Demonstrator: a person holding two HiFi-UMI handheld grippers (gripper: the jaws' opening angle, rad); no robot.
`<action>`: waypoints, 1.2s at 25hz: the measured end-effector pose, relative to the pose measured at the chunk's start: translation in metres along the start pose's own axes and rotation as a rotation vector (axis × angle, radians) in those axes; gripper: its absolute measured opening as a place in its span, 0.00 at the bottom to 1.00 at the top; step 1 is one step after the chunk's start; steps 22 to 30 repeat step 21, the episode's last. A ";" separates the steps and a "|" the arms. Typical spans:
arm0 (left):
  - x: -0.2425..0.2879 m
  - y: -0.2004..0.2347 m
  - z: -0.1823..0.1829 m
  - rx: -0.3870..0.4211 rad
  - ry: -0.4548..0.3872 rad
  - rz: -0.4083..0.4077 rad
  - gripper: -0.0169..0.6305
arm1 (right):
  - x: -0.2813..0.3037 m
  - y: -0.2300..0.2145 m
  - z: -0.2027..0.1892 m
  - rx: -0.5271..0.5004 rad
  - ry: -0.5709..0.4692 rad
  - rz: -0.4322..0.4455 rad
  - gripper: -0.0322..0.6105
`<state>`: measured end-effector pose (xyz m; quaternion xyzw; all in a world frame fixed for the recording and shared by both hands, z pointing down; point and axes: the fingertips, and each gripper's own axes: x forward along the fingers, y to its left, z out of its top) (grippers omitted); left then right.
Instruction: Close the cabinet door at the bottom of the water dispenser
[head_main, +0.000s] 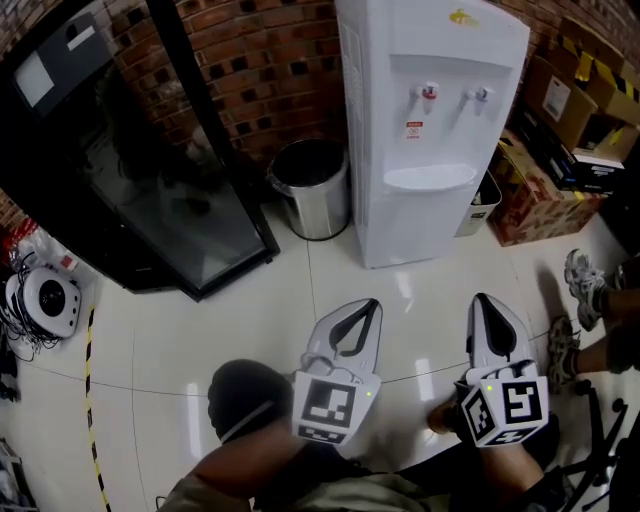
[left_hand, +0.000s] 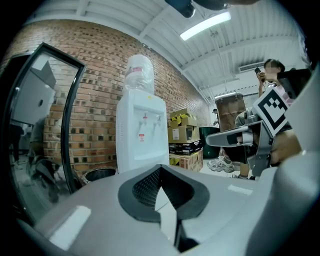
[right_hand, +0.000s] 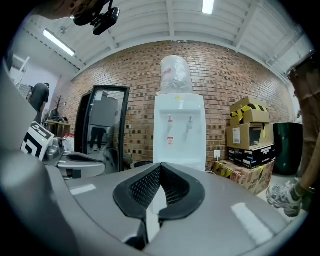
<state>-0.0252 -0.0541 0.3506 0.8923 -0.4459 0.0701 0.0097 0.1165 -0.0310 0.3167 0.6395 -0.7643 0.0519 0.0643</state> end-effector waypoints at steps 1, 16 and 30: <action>0.001 -0.001 0.000 -0.002 -0.001 -0.003 0.03 | 0.001 -0.001 0.000 0.000 0.002 -0.002 0.05; 0.006 -0.002 0.001 -0.011 -0.013 -0.019 0.03 | 0.013 0.007 -0.007 -0.011 0.027 0.011 0.05; 0.007 0.000 0.000 -0.012 -0.014 -0.016 0.03 | 0.015 0.008 -0.008 -0.013 0.029 0.015 0.05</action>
